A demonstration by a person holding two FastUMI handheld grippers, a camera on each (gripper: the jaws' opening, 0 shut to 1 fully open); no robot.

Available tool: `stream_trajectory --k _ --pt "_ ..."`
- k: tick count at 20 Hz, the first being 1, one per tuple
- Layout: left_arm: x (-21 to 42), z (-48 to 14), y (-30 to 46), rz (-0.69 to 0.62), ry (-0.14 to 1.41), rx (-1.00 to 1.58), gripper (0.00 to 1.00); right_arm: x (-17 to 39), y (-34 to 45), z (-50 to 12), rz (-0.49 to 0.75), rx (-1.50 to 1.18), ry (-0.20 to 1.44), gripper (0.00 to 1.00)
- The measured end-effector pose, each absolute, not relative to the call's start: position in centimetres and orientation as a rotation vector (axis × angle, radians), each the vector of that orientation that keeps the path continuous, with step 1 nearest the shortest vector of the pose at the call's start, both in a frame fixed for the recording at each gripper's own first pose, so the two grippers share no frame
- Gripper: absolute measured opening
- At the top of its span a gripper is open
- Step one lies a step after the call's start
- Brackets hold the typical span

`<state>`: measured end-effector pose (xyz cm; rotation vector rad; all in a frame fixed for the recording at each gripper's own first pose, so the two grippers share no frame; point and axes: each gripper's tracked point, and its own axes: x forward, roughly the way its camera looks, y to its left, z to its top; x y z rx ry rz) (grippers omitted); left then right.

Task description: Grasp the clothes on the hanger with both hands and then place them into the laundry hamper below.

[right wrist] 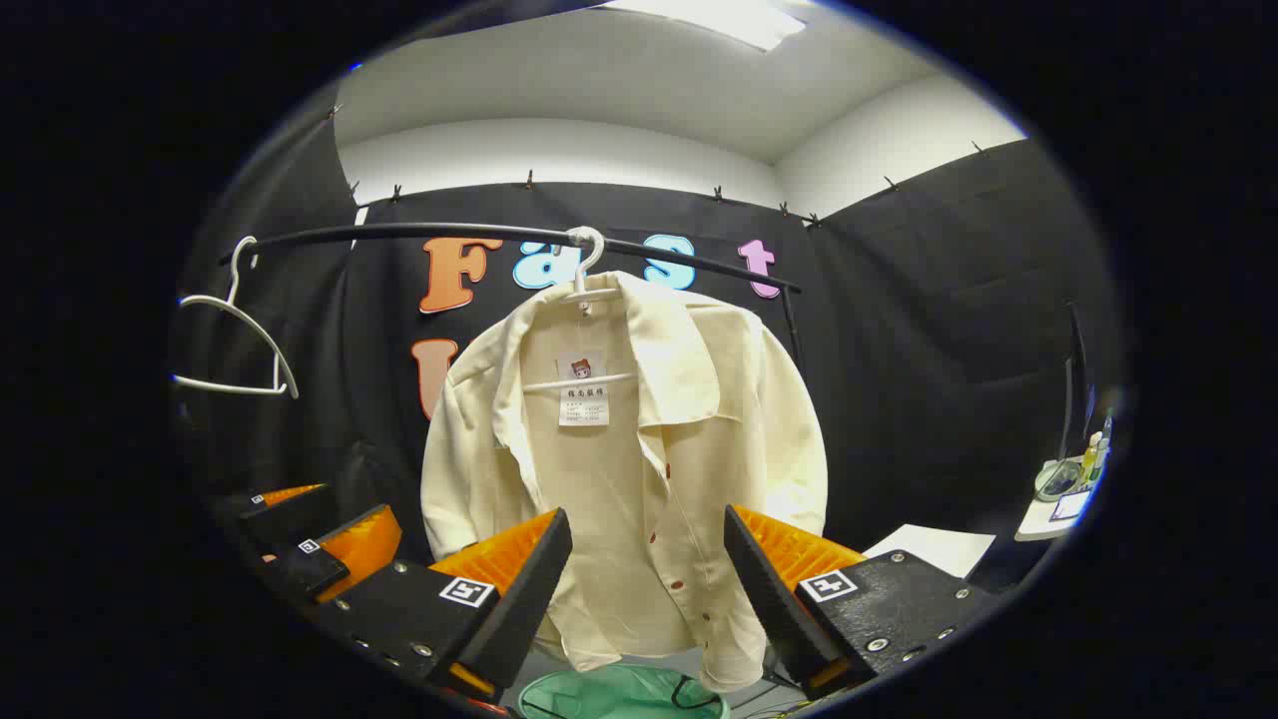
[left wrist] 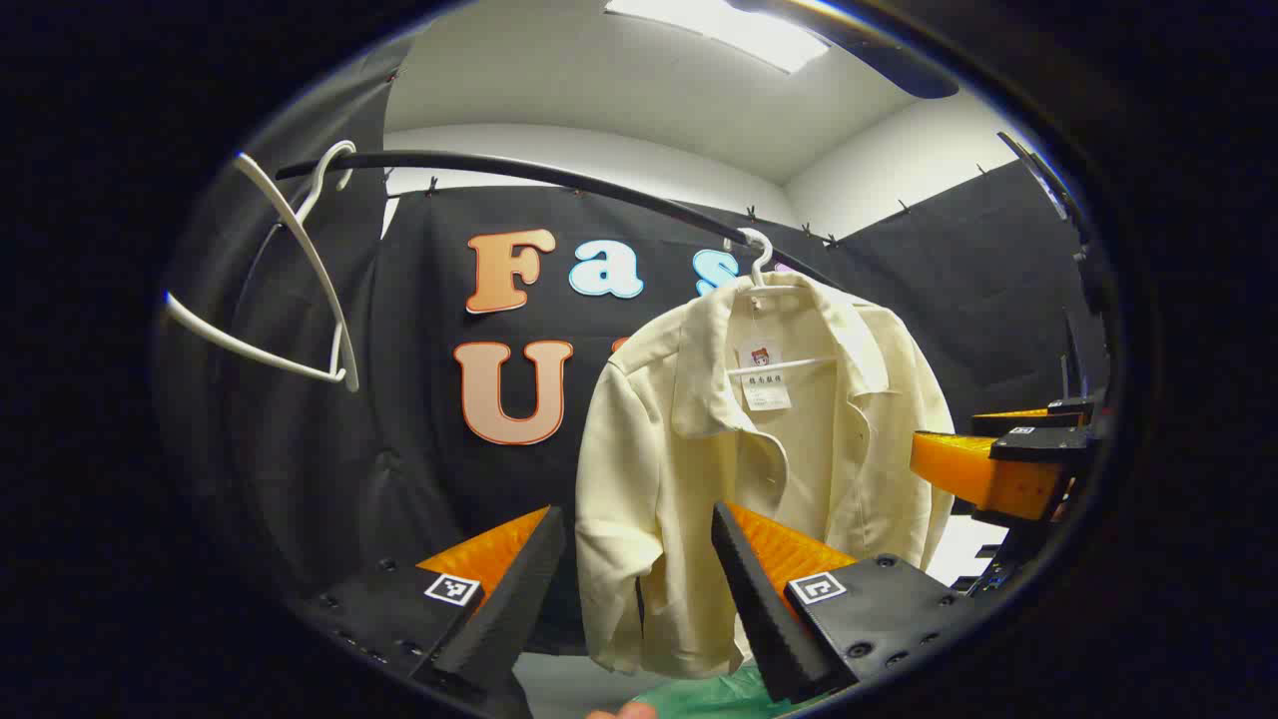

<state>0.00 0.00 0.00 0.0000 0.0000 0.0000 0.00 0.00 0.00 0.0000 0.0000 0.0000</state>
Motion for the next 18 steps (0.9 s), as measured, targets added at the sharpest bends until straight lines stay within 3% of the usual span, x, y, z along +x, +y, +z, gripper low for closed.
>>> stream_trajectory --k 6,8,17,18 --pt "-0.5 -1.3 1.0 0.083 0.043 -0.109 1.0 -0.3 -2.1 0.2 0.009 -0.044 0.003 0.95" --pt "-0.8 -1.4 1.2 0.088 0.044 -0.116 0.96 -0.6 -2.7 0.1 0.002 -0.024 0.003 0.95" --pt "-1.9 -1.4 0.5 0.09 0.057 -0.145 1.0 -0.8 -3.9 -0.5 -0.005 -0.033 0.006 0.95" --pt "-2.4 -1.6 0.5 0.092 0.064 -0.152 0.96 -0.6 -3.8 -0.4 0.001 -0.035 -0.001 0.95"
